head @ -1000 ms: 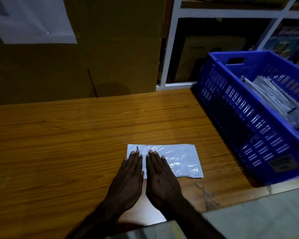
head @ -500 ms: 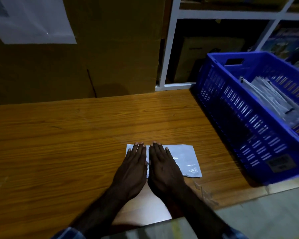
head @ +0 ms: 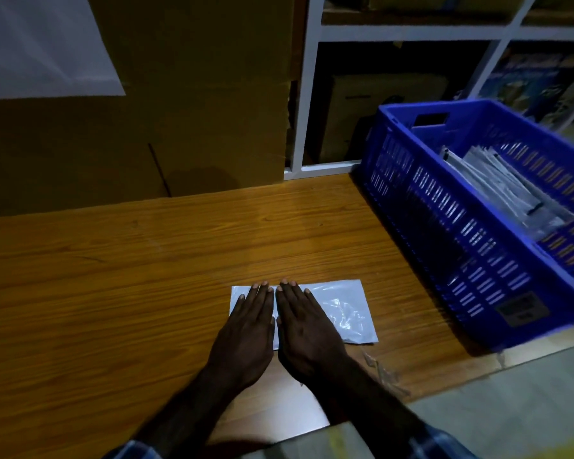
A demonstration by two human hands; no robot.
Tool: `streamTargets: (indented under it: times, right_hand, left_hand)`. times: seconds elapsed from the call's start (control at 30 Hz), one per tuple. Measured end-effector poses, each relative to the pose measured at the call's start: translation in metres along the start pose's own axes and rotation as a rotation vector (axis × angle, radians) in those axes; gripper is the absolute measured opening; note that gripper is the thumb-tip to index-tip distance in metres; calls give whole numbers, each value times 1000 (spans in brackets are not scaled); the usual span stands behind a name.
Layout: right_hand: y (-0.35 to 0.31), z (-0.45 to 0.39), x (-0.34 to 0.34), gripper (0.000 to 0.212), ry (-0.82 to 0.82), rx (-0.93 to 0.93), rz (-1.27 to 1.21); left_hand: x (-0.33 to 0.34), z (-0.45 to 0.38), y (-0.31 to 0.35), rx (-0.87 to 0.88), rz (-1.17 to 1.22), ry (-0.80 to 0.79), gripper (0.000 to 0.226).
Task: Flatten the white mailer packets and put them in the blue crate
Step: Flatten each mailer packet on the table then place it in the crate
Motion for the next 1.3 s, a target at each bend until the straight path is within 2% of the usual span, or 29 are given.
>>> streamTargets:
  times: [0.2, 0.33, 0.7, 0.87, 1.0, 1.3]
  right_hand:
    - [3, 15, -15, 53, 11, 61, 73]
    - [9, 25, -10, 52, 2, 95, 60]
    - [16, 18, -19, 51, 13, 105, 12]
    - [29, 16, -14, 59, 10, 154, 34]
    - [27, 25, -8, 51, 54, 131, 28]
    - [26, 29, -19, 53, 20, 139, -12]
  left_hand:
    - [-16, 0, 17, 21, 53, 90, 53]
    - [0, 7, 20, 13, 34, 28, 55]
    - [-2, -6, 29, 14, 9, -17, 58]
    - [4, -18, 38, 12, 38, -56, 59]
    - [9, -14, 35, 29, 53, -25, 57]
    - [0, -11, 39, 11, 63, 5, 53]
Point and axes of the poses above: each hand's wrist, its own z-axis away from the middle knuckle, its own x-axis out of the palm, y = z × x, the point moved 5 cm from there along -z, towards the middle knuckle, and after that the axes turned 4 degrees about -x, right-handed, at the moved point
